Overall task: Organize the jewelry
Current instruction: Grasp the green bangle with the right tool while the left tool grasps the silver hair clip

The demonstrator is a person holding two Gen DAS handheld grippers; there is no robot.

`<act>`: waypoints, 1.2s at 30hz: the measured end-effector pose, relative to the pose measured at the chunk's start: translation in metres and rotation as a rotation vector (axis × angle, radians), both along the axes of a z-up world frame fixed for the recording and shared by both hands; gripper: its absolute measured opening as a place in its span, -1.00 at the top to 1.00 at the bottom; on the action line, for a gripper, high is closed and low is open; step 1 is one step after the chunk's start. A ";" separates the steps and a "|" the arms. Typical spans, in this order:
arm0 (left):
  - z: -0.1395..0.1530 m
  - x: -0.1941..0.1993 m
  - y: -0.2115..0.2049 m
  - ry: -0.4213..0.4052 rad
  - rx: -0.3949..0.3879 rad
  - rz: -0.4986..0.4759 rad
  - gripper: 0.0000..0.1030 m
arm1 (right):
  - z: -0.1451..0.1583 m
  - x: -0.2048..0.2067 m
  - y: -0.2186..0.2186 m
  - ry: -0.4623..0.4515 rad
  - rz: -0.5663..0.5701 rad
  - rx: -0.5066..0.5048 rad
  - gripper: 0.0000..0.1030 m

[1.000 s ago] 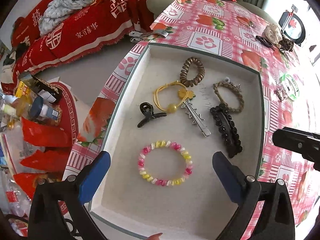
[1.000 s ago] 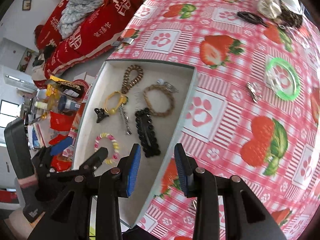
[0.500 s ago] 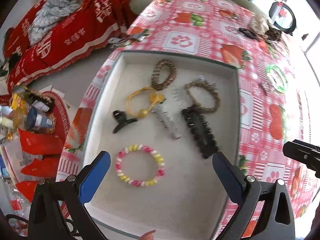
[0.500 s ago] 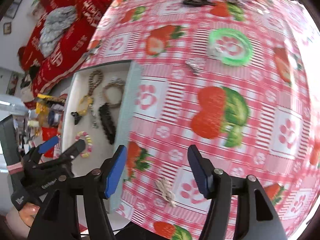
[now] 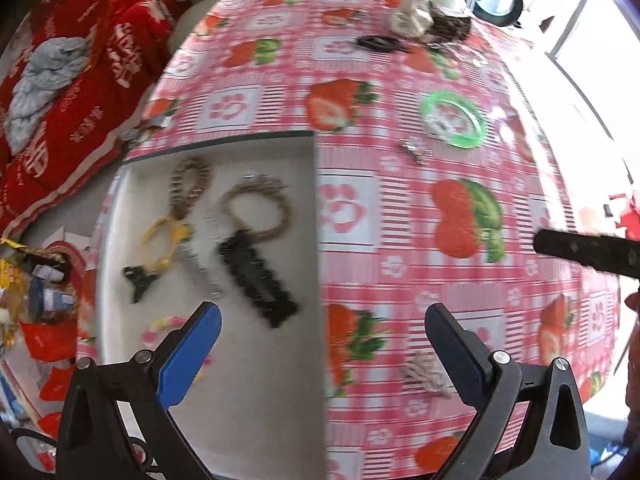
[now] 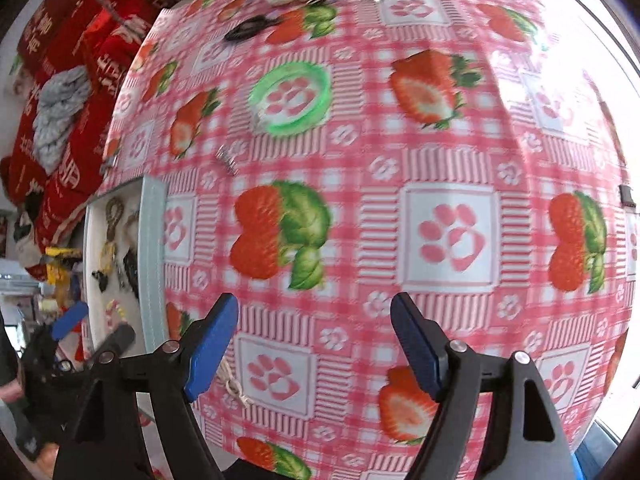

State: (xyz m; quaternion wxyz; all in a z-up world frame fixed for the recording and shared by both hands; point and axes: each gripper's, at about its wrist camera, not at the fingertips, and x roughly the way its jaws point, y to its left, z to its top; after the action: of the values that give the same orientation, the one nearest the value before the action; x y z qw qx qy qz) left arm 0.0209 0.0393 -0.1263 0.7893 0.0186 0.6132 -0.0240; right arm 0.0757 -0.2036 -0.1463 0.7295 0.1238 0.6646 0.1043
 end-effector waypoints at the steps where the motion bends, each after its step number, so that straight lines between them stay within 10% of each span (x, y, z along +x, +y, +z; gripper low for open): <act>1: -0.001 0.002 -0.005 0.005 -0.010 -0.007 -1.00 | 0.000 0.003 -0.003 -0.004 -0.002 -0.003 -0.57; 25: -0.022 0.020 -0.070 0.091 -0.032 0.042 -0.85 | -0.021 0.126 0.000 -0.072 0.123 -0.057 -0.56; 36: -0.036 -0.010 -0.073 0.146 -0.014 0.213 -0.84 | -0.037 0.147 0.033 -0.128 0.278 -0.151 -0.16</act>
State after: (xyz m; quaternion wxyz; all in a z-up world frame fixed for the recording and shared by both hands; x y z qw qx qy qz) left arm 0.0112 -0.0335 -0.1620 0.7408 -0.0540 0.6673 0.0546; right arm 0.2222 -0.1704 -0.1834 0.7561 -0.0314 0.6335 0.1616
